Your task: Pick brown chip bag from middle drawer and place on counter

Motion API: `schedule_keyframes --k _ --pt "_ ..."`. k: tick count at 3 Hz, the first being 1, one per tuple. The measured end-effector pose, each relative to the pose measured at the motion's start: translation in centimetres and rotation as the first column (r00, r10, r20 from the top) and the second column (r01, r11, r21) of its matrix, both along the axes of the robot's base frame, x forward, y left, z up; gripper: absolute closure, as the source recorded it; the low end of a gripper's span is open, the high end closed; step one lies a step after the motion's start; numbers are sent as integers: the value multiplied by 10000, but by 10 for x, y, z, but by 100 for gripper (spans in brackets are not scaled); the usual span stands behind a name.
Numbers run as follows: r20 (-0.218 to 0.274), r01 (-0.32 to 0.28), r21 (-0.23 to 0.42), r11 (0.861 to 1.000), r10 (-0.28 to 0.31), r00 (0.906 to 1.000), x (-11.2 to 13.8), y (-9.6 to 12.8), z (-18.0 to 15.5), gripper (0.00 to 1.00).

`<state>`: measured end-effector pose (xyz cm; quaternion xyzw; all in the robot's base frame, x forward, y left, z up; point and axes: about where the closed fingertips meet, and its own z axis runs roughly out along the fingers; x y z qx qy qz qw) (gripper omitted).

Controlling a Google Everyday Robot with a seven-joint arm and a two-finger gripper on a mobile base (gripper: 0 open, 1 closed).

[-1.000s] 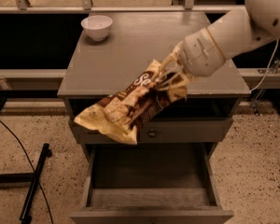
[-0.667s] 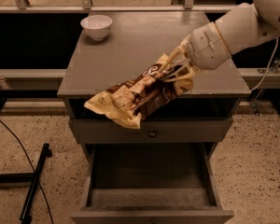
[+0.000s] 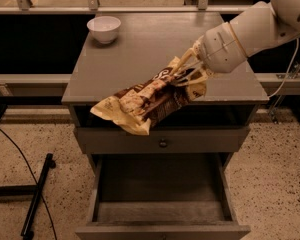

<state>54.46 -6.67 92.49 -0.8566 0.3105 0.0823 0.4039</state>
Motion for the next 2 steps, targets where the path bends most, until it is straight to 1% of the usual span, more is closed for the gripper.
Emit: schedule_keyframes --k 1,2 --pt "884 1341 -380 9902 -1304 9875 23 -34 28 100" --pt "2089 3170 -26 9484 -3095 9277 55 -96 64 100"
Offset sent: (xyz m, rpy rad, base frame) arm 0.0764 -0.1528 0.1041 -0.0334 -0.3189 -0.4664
